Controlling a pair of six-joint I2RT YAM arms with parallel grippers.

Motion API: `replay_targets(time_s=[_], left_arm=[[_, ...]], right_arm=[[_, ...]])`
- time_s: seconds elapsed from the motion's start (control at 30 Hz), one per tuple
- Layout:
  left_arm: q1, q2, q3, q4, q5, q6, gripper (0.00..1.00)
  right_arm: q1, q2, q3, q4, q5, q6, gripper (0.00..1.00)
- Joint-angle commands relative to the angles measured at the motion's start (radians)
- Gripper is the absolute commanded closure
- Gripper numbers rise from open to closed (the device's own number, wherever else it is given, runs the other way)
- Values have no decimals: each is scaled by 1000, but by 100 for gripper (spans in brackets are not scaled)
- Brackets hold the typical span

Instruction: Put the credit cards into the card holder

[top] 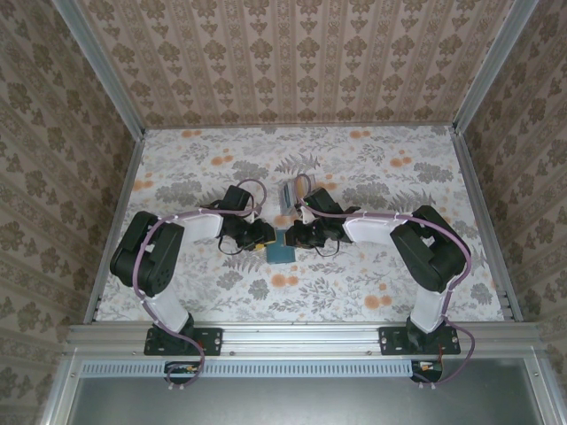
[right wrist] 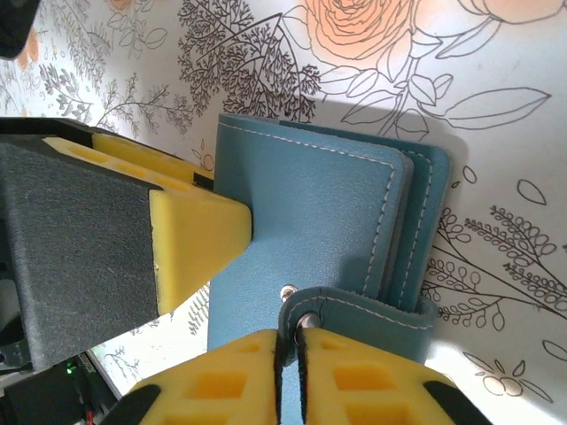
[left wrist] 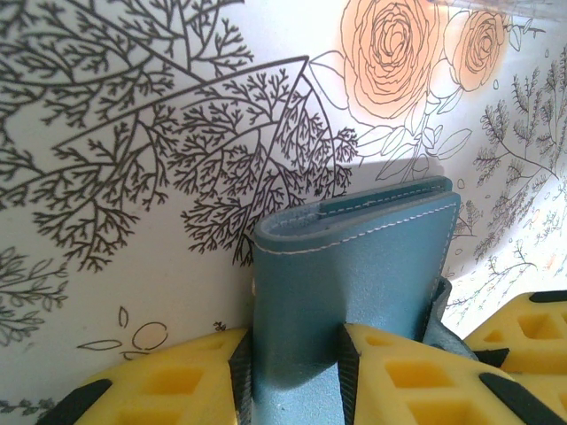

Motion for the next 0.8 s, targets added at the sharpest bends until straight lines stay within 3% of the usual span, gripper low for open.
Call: replay_targets(time_s=[0.0,0.23,0.5,0.77], left_arm=[[-11,58,-26,15,-16,3,67],[-11,55,-31,25,-11,0,67],[-11,57,-47,46,-6,-9,67],[-11,63,-51,59,4,-13,67]], right_arm=[[14,9,30,-3,-26,-4,88],[29,37,66,-32,-37,-11,97],[32,30,90,-157,44,-60,98],[39,75,136,-174,14,-64,98]])
